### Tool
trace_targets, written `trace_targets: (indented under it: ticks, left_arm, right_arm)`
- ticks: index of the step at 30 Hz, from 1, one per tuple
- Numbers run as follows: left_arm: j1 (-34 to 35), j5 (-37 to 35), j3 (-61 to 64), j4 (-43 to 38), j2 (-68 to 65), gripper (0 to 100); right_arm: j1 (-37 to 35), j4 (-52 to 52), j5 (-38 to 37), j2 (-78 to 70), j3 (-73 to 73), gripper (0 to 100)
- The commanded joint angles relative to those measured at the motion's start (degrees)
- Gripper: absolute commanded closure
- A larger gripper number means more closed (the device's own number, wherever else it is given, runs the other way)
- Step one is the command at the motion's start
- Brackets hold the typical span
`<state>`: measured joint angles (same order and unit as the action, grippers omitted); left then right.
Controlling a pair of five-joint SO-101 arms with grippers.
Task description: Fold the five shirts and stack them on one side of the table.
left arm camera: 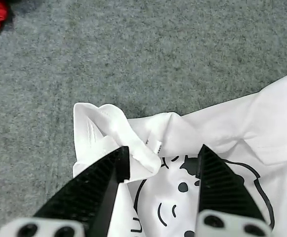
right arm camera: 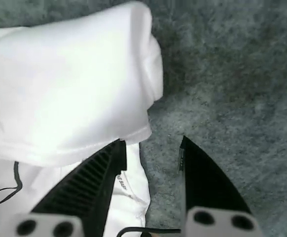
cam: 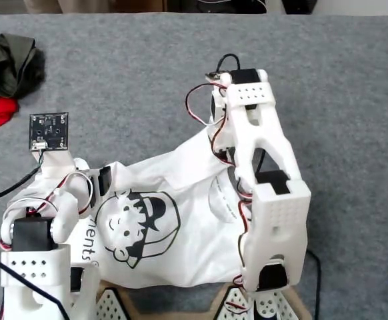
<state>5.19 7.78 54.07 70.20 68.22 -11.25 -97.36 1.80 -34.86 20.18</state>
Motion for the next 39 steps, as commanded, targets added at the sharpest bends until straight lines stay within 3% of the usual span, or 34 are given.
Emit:
trace_targets:
  ticks: [1,8,13,21,31,39]
  left_arm:
    - [-0.44,-0.26,-2.46,-0.09,0.4,77]
    - [-0.44,-0.26,-2.37,0.0,0.22,77]
    - [-0.44,-0.26,-2.37,0.0,0.13,77]
    - [-0.44,-0.26,-2.37,0.09,0.13,77]
    - [-0.44,-0.26,-2.37,0.26,0.13,77]
    - [-0.44,-0.26,-2.37,0.26,0.13,77]
  right_arm:
    - [0.04,0.79,-0.26,-2.51,0.48,80.7]
    - [0.04,0.97,-0.26,-5.93,2.68,81.4]
    - [-0.13,0.88,-0.79,-6.02,5.93,92.5]
    - [-0.22,0.79,-0.44,-6.02,6.55,91.8]
    - [-0.13,0.62,-0.35,-5.32,6.9,98.5]
    - [-0.04,0.0,0.79,3.03,7.96,99.5]
